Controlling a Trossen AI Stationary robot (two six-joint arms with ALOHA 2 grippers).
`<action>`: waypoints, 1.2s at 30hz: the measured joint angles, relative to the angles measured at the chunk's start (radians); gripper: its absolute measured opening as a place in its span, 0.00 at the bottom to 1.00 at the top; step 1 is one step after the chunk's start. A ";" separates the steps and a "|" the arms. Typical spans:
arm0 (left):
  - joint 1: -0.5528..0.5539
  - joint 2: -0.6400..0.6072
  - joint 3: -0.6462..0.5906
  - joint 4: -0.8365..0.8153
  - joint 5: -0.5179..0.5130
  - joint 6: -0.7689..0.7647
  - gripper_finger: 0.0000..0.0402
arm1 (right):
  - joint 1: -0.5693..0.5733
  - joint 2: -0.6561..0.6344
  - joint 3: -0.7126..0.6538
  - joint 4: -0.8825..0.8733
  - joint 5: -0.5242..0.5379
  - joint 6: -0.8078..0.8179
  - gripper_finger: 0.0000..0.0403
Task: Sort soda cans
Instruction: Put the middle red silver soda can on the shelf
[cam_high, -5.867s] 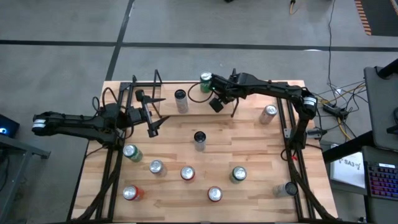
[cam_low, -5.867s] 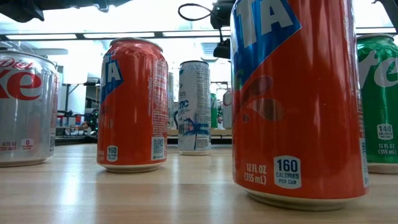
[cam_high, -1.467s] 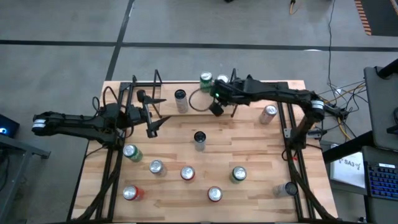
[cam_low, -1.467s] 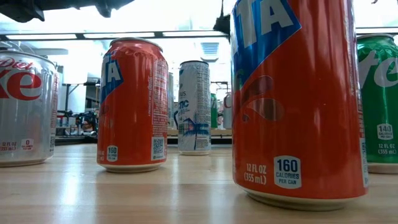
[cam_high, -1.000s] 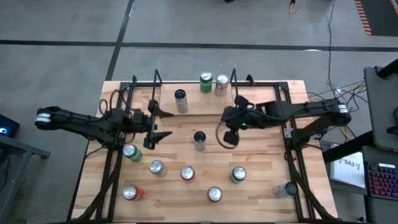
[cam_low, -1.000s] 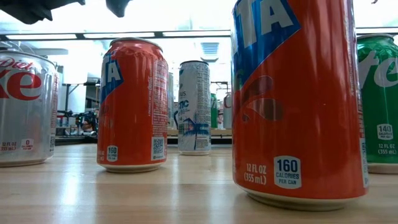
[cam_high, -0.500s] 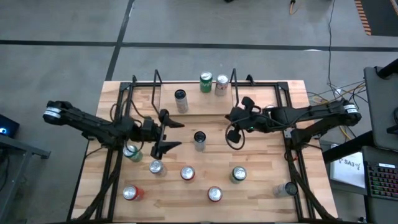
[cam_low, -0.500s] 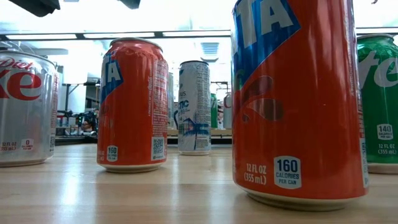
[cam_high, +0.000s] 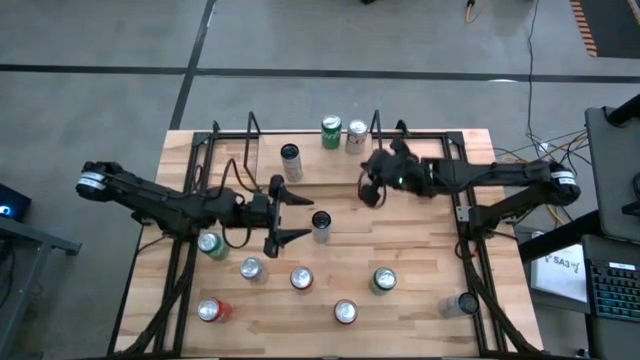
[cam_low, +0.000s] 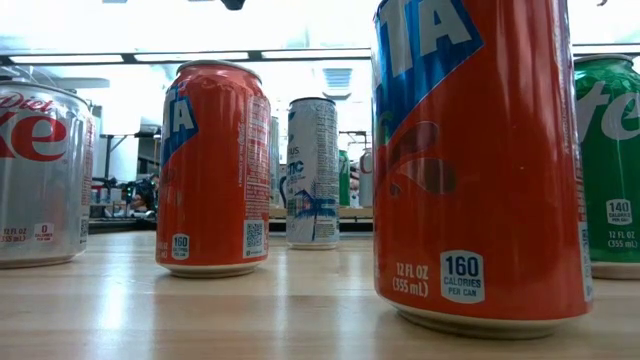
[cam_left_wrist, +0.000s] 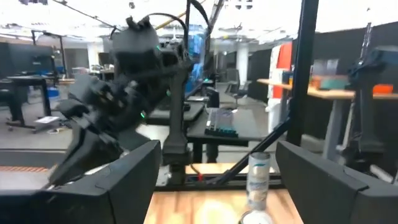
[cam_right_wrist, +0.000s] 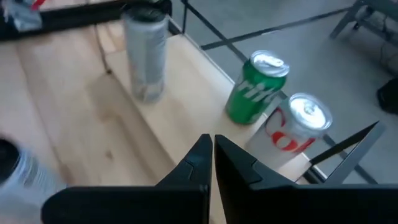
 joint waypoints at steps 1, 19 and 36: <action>0.000 -0.001 0.003 -0.012 -0.012 0.009 0.76 | -0.024 0.005 0.013 0.000 -0.022 -0.001 0.02; 0.009 -0.101 -0.078 -0.112 -0.139 0.397 0.76 | -0.276 0.332 0.303 -0.199 -0.112 0.079 0.02; 0.016 -0.164 -0.156 -0.061 -0.219 0.426 0.76 | -0.363 0.504 0.452 -0.423 -0.213 0.128 0.02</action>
